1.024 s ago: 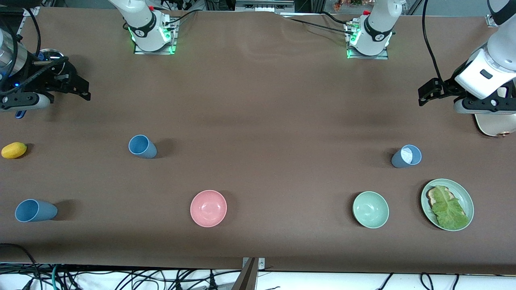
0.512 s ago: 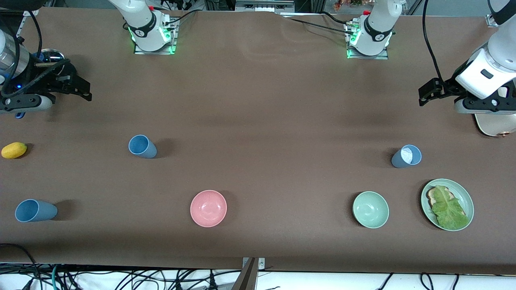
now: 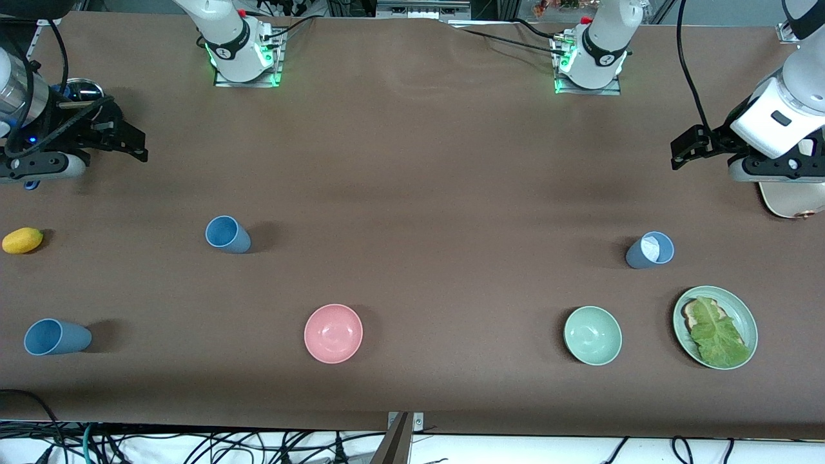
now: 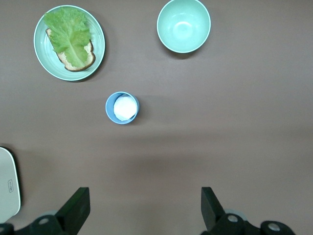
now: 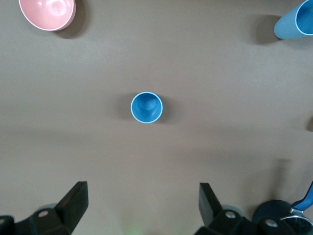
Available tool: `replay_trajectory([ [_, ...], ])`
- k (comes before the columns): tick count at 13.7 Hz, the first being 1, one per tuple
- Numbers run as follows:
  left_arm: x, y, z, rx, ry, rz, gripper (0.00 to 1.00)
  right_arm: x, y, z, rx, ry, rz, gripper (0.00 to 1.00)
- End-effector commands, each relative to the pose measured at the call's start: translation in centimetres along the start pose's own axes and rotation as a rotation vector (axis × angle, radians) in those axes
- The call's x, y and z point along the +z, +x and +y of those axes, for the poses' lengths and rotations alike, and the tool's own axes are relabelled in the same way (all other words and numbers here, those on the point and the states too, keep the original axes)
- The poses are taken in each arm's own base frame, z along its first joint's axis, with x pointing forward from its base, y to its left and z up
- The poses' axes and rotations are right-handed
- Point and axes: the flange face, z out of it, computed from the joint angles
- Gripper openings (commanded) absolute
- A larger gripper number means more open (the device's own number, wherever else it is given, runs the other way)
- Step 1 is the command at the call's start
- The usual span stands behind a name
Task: Stack blue cups with both arms
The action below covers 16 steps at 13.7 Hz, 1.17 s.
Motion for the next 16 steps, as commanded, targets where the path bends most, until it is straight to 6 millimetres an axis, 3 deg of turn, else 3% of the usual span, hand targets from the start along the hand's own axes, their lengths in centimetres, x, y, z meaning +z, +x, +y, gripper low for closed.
replay_trajectory([
  [1, -0.8, -0.2, -0.3, -0.005, -0.021, -0.001, 1.00, -0.2, -0.2, -0.1, -0.010, -0.011, -0.006, 1.00],
  [8, -0.4, 0.4, -0.4, -0.006, -0.021, -0.019, 1.00, -0.2, -0.1, -0.1, -0.010, -0.011, -0.005, 1.00],
  [10, 3.7, 2.2, -0.4, -0.001, -0.018, -0.095, 1.00, 0.9, 0.0, -0.2, -0.010, -0.011, -0.021, 1.00],
  [11, 5.1, 2.9, -1.0, -0.012, -0.019, -0.116, 1.00, 1.9, 0.3, -0.1, -0.011, -0.011, -0.040, 1.00],
  [12, 8.1, 4.3, -2.4, -0.032, -0.016, -0.150, 1.00, 3.4, 0.7, 0.0, -0.011, -0.014, -0.062, 1.00],
  [16, 17.0, 7.9, -8.9, -0.004, -0.045, -0.152, 1.00, 12.1, 2.7, 0.1, -0.017, -0.017, -0.079, 1.00],
])
